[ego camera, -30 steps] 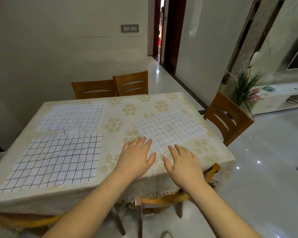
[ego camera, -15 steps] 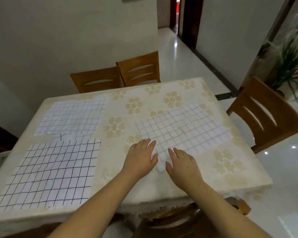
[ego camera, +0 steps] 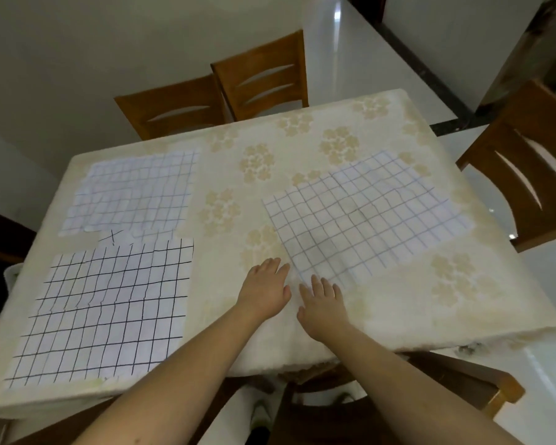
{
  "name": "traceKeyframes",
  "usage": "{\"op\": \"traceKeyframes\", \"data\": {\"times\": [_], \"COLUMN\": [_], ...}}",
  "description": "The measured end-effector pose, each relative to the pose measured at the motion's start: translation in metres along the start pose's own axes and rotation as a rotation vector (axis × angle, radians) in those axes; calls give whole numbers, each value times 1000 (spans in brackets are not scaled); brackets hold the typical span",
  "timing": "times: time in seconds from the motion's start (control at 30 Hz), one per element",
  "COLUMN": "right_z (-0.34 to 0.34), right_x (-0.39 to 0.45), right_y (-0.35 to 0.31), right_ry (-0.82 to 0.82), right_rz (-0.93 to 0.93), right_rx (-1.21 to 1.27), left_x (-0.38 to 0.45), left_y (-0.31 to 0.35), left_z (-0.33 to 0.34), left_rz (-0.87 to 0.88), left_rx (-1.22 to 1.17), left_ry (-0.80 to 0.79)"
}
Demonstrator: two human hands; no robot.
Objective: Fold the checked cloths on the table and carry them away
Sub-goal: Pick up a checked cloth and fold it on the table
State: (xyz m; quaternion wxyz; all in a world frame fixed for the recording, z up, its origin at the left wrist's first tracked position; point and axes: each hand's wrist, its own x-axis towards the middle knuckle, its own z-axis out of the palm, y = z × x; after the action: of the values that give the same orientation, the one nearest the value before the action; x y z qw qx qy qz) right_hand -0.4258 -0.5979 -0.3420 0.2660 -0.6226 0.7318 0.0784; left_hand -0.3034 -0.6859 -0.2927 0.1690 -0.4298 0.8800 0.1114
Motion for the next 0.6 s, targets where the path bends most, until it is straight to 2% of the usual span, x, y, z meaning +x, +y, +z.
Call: {"op": "traceKeyframes", "data": {"times": [0.1,0.43,0.6], "right_z": [19,32,31], "right_x": [4,1,-9], "right_y": [-6,-25,-39], "right_ry": [-52,38,192], "right_rz": [68,241,196], "right_rx": [30,37,59], "left_x": [4,-6,-13], "left_y": [-16,-67,-82], "left_z": [11,27,28], "left_rz": [46,199,245], "left_rx": [12,32,58], "left_ry": [-7,35,35]}}
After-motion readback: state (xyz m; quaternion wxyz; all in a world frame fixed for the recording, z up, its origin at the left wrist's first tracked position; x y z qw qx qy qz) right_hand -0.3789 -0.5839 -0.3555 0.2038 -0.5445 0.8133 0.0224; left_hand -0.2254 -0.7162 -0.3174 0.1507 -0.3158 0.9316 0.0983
